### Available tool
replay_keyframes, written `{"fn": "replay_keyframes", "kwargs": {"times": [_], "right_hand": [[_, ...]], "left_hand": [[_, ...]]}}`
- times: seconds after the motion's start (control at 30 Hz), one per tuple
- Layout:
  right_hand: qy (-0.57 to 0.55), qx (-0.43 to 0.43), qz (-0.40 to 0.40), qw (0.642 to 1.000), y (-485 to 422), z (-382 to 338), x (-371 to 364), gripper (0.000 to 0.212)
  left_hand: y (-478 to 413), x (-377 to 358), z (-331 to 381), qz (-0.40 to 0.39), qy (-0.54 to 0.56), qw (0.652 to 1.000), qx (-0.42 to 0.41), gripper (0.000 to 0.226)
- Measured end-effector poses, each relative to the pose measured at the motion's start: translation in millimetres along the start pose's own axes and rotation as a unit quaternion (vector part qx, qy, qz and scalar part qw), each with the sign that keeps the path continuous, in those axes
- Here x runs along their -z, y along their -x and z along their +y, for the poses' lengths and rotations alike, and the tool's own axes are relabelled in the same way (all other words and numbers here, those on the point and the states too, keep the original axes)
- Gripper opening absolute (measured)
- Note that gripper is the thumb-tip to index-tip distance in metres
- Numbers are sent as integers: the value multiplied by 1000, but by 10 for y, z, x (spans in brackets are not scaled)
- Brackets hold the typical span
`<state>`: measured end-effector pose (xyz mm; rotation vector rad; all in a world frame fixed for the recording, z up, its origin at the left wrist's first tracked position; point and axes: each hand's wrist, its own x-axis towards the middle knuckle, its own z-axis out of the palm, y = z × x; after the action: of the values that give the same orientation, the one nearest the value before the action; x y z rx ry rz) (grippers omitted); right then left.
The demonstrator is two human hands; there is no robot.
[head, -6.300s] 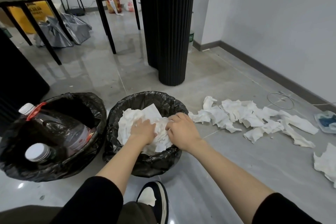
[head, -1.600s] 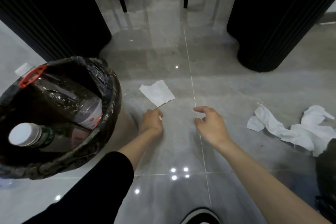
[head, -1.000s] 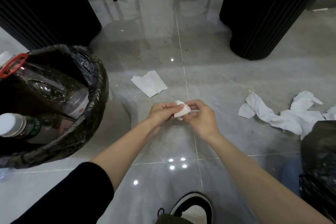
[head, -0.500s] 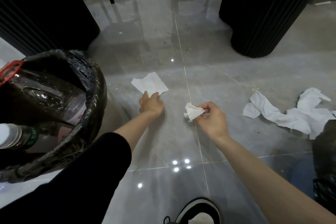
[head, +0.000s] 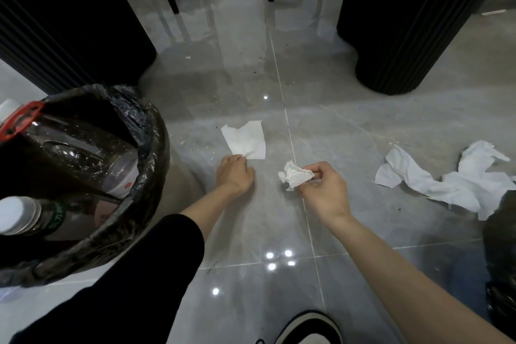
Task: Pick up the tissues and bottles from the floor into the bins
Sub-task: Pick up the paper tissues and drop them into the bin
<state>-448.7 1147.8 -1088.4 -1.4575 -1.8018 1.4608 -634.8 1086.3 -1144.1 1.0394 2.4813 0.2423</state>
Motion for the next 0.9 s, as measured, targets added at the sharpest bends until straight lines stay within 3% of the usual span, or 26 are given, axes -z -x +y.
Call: {"fn": "replay_keyframes", "kwargs": {"times": [0.2,0.43,0.63,0.9], "right_hand": [[-20,17,18,999,113,-232,249,14],[-81,13,30,996,408,-583,740,23],[-112,28,71,991,722,-914,1440,22],[-88,37,178,979,1278,-894,2554,16]], "left_hand": [[328,171,278,124,202,971,15,17],[642,605,874,166,375,911,29,11],[1038,1024,1556,112,446,885,-74,28],[1809,1202,2567,22,494,847,-193,13]]}}
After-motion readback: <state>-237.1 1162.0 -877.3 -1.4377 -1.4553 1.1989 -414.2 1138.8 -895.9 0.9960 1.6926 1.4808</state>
